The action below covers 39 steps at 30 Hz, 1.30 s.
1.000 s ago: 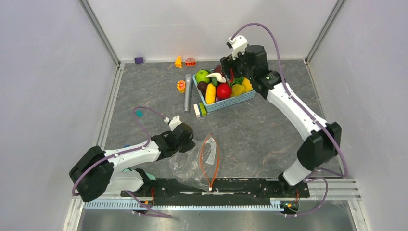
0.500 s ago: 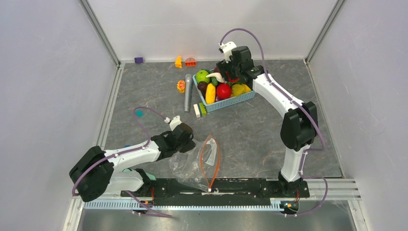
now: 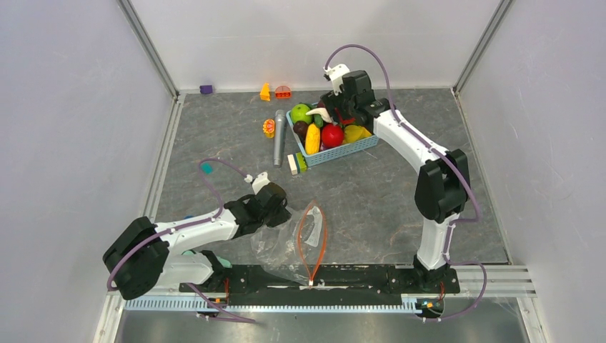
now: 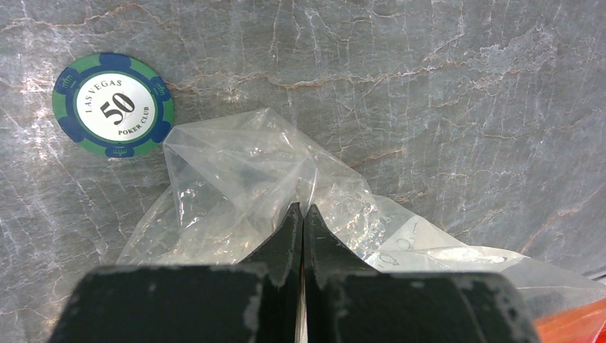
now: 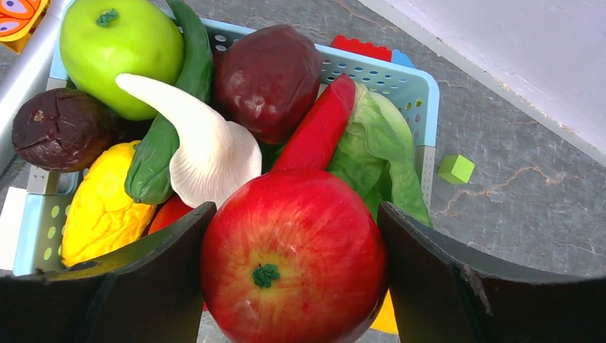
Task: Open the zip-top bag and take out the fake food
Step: Place the fake fruit in the bin.
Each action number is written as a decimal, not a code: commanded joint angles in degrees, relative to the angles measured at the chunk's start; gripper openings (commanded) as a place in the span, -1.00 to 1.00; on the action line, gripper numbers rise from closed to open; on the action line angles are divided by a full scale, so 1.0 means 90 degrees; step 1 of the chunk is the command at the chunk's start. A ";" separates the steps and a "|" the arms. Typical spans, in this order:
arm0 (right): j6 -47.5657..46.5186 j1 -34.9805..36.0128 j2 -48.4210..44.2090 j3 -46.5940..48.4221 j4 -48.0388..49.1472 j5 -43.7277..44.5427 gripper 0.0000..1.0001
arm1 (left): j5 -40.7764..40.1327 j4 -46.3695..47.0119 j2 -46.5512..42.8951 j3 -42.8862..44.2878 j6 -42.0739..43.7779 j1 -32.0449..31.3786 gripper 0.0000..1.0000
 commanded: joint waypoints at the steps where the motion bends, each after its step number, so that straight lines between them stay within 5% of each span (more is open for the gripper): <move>1: -0.0109 -0.0023 0.0225 0.0031 0.0204 0.0015 0.30 | 0.0013 0.0158 -0.0026 0.0028 -0.0020 0.0029 -0.96; 7: -0.0100 -0.0021 0.0414 0.0032 0.0188 -0.0013 0.36 | 0.0013 0.0139 -0.0051 0.0013 -0.0023 0.0029 -0.96; 13: -0.0037 -0.0025 0.0375 0.0039 0.0220 -0.0063 0.73 | -0.0022 0.0091 -0.0095 0.0018 -0.0022 0.0029 -0.96; 21: -0.0026 -0.0020 0.0124 0.0049 0.0319 -0.0184 0.93 | -0.0016 0.0129 -0.0114 -0.0033 -0.0039 0.0029 -0.96; 39: 0.0069 -0.0020 -0.0633 0.0408 0.0096 -0.0408 0.96 | -0.0102 0.0054 -0.0297 -0.0067 -0.0071 0.0029 -0.96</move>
